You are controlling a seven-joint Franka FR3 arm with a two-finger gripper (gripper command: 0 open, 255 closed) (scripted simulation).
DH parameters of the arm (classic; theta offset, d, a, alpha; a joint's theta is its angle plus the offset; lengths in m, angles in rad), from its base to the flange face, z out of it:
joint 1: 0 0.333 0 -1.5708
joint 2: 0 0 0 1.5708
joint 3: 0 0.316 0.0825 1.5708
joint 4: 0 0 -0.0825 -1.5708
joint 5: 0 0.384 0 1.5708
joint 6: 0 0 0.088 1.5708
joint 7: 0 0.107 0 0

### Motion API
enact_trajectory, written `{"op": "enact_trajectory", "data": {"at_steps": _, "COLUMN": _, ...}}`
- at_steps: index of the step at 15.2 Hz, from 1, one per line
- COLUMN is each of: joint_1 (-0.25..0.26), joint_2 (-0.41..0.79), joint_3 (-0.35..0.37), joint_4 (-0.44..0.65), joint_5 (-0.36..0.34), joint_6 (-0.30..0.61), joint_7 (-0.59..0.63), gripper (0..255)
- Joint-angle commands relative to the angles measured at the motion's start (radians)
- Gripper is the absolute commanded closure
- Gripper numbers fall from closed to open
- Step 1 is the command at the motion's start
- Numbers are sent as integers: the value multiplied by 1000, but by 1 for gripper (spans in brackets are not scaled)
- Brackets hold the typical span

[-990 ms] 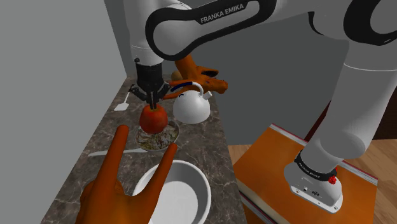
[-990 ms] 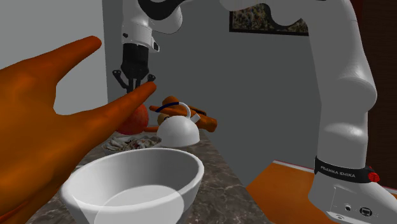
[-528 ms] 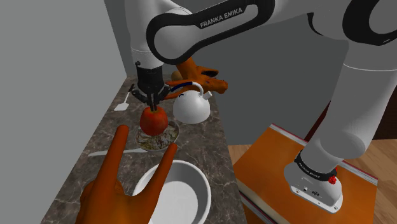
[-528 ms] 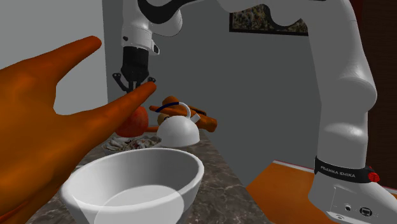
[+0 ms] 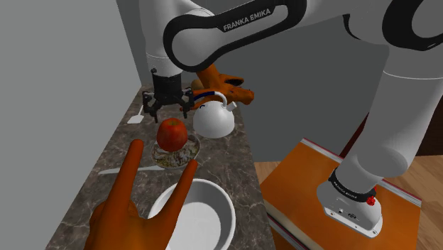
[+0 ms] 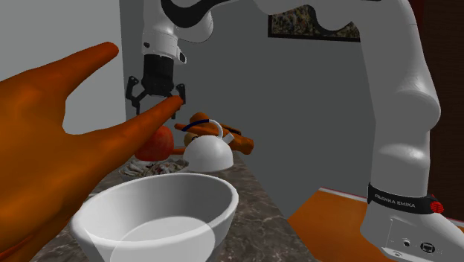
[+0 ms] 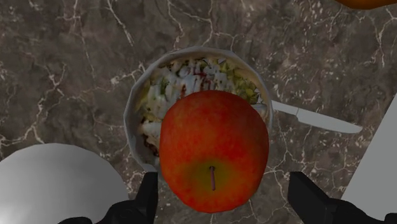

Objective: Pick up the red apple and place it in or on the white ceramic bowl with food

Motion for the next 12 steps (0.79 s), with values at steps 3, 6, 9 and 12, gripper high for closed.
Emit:
{"op": "enact_trajectory", "data": {"at_steps": 3, "joint_1": -5, "joint_2": -27, "joint_3": 5, "joint_4": 70, "joint_5": 20, "joint_6": -91, "joint_7": -13, "gripper": 0}}
{"op": "enact_trajectory", "data": {"at_steps": 6, "joint_1": -5, "joint_2": -32, "joint_3": 6, "joint_4": 91, "joint_5": 24, "joint_6": -116, "joint_7": -16, "gripper": 0}}
{"op": "enact_trajectory", "data": {"at_steps": 9, "joint_1": -5, "joint_2": -32, "joint_3": 6, "joint_4": 91, "joint_5": 24, "joint_6": -116, "joint_7": -16, "gripper": 0}}
{"op": "enact_trajectory", "data": {"at_steps": 12, "joint_1": -5, "joint_2": -32, "joint_3": 6, "joint_4": 91, "joint_5": 24, "joint_6": -116, "joint_7": -16, "gripper": 0}}
